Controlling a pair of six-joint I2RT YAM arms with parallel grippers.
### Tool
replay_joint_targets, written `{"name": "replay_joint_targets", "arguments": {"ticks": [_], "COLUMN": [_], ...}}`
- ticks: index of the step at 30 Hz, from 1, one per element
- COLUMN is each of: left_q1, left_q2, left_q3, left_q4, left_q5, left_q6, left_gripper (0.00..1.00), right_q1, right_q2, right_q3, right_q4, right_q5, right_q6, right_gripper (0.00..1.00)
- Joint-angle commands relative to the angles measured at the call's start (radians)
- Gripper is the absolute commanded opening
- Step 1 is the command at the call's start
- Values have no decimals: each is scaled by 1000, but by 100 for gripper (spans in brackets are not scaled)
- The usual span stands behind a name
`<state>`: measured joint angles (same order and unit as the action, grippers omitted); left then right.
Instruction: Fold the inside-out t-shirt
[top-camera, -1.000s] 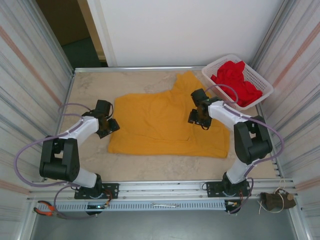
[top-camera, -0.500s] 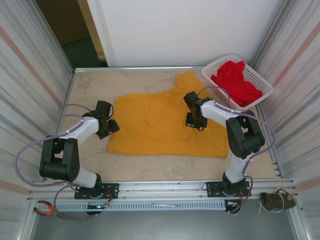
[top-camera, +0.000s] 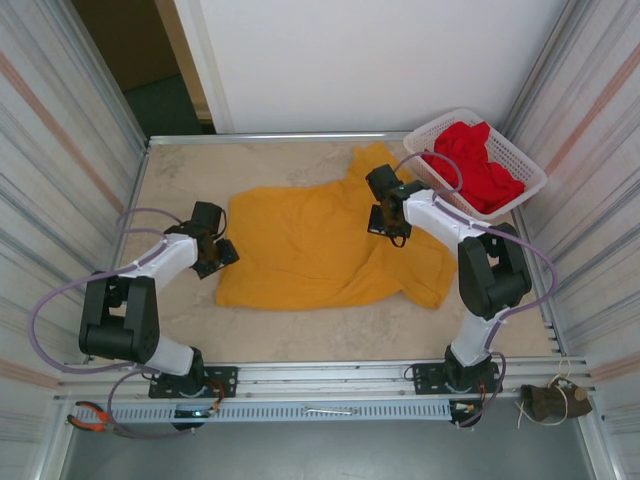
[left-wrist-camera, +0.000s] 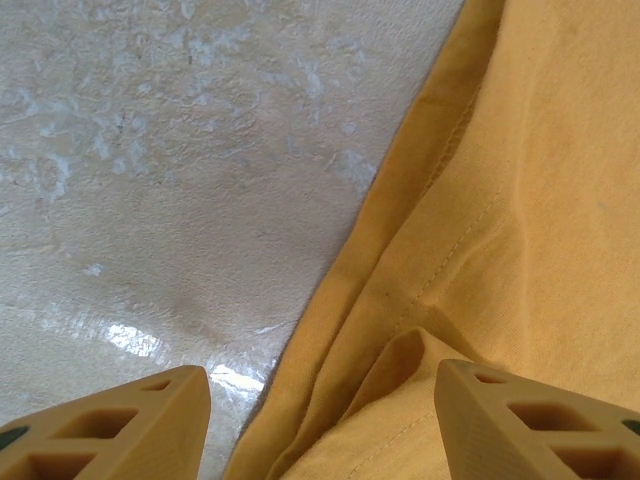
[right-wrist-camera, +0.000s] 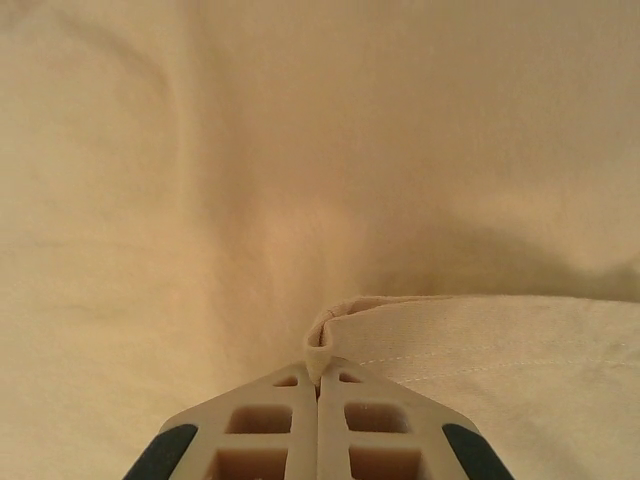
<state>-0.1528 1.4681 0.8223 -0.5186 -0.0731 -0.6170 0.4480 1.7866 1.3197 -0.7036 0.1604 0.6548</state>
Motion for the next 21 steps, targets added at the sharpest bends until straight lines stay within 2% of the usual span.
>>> {"name": "replay_joint_targets", "arguments": {"ticks": [1, 3, 4, 8, 13, 18, 21], "left_q1": [-4, -5, -5, -5, -6, -13, -53], "left_q2": [-9, -15, -23, -58, -88, -138, -183], "left_q3": [-11, -6, -5, -7, -12, -35, -50], "left_q4": [-6, -17, -20, -26, -35, -44, -47], "left_q5": [-21, -21, -21, -15, 9, 43, 63], "left_q6": [-6, -6, -6, 0, -2, -17, -46], "left_gripper": [62, 62, 62, 62, 62, 62, 62], "right_q1": [-13, -15, -22, -92, -219, -239, -229], "right_q2": [61, 41, 7, -152, -366, -554, -635], "right_q3": [39, 17, -7, -148, -338, -517, -598], "right_q4": [4, 1, 4, -2, -37, -95, -121], "right_q5": [3, 18, 36, 52, -2, -56, -85], "right_q6": [22, 20, 21, 30, 40, 92, 155], "right_gripper": [19, 39, 42, 43, 47, 54, 56]}}
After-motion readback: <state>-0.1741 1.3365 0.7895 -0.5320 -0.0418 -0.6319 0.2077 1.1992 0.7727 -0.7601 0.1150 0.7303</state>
